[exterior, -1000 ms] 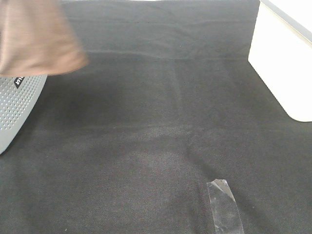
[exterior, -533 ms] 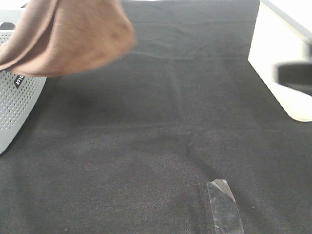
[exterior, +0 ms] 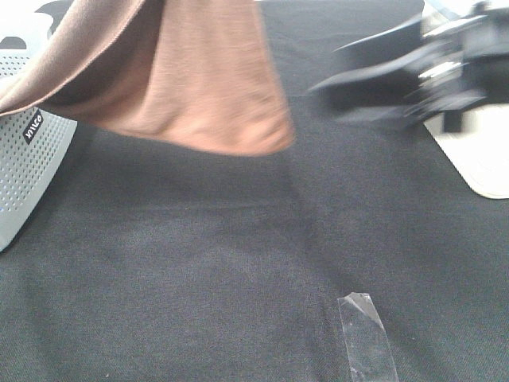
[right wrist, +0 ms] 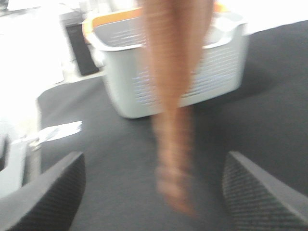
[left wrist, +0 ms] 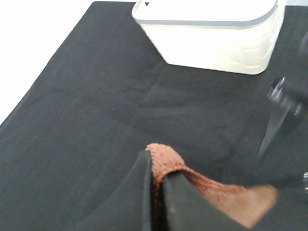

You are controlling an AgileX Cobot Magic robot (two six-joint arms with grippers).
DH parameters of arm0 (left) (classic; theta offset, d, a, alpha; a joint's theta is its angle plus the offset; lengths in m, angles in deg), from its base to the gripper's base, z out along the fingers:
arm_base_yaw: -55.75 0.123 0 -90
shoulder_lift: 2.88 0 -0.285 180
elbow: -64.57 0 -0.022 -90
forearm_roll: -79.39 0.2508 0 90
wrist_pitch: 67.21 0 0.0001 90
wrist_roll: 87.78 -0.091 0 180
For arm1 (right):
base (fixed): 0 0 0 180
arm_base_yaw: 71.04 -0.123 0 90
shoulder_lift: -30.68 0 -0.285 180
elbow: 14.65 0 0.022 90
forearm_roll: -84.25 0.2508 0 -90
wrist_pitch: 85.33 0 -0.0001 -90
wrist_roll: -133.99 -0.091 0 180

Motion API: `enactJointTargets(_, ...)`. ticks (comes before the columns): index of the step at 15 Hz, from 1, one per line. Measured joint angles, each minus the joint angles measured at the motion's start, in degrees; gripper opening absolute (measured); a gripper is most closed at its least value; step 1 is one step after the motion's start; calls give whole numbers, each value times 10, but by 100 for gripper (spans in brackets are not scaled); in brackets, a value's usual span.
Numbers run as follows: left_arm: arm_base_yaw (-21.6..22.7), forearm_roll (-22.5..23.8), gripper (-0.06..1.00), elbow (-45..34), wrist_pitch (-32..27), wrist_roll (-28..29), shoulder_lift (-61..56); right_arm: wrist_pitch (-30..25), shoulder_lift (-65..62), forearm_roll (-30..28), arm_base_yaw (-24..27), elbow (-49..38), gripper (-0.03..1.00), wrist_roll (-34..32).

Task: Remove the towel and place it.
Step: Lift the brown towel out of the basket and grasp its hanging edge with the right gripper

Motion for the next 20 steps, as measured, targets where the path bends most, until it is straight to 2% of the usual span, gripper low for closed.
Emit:
enactJointTargets(3, -1, -16, 0, 0, 0, 2, 0, 54, 40, 11, -64, 18, 77, 11)
enactJointTargets(6, -1, -29, 0, 0, -1, 3, 0, 91, 70, 25, -74, 37, 77, 14)
enactJointTargets(11, -1, -32, 0, 0, 1, 3, 0, 30, 90, 45, -74, 41, 75, 16)
enactJointTargets(13, -1, -34, 0, 0, 1, 6, 0, 26, 90, 53, -74, 41, 60, 18)
enactJointTargets(14, -1, -40, 0, 0, 1, 13, 0, 34, 90, 56, -74, 41, 40, 19)
enactJointTargets(16, -1, -49, 0, 0, 1, 17, 0, 56, 90, 56, -74, 41, 9, 8)
enactJointTargets(17, -1, -49, 0, 0, -2, 17, 0, 64, 90, 56, -74, 41, 1, -8)
enactJointTargets(20, -1, -49, 0, 0, -11, 17, 0, 66, 90, 57, -74, 41, 1, -58)
